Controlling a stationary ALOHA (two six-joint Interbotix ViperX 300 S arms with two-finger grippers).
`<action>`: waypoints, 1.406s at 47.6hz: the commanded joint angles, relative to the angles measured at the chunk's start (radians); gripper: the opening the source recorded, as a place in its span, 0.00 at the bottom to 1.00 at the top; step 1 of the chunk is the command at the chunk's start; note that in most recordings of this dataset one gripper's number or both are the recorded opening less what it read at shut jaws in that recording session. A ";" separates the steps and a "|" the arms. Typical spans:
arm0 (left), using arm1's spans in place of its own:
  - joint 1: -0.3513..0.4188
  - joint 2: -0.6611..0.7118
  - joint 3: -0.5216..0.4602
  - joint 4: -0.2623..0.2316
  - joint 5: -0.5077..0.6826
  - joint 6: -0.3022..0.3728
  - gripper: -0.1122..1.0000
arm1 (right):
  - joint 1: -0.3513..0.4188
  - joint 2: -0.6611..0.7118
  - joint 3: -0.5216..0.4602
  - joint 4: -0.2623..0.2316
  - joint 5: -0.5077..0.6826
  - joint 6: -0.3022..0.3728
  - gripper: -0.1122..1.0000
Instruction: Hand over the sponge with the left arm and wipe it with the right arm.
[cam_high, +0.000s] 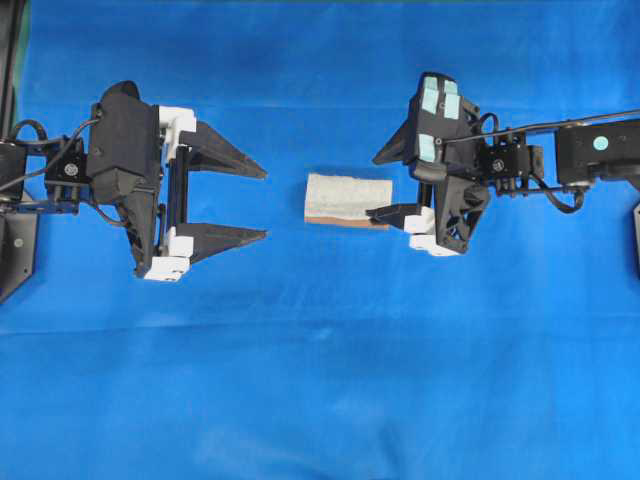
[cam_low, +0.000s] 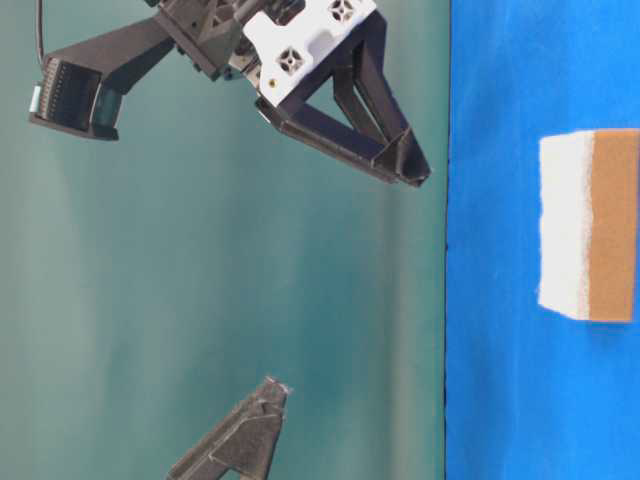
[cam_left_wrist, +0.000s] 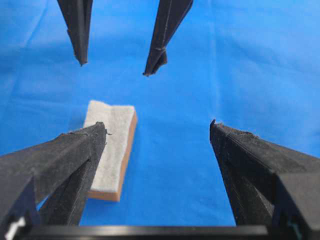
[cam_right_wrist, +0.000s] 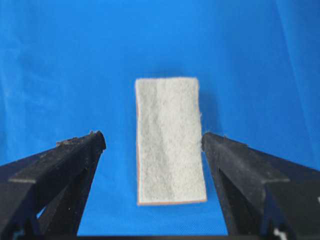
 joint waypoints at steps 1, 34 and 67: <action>0.002 -0.006 -0.008 -0.002 -0.008 -0.003 0.83 | -0.002 -0.025 -0.009 -0.003 -0.009 0.000 0.77; 0.002 -0.334 0.038 -0.002 0.219 -0.014 0.82 | 0.029 -0.472 0.146 -0.003 0.066 -0.002 0.76; 0.002 -0.911 0.318 0.000 0.417 -0.002 0.82 | 0.031 -1.012 0.486 0.000 0.153 0.002 0.76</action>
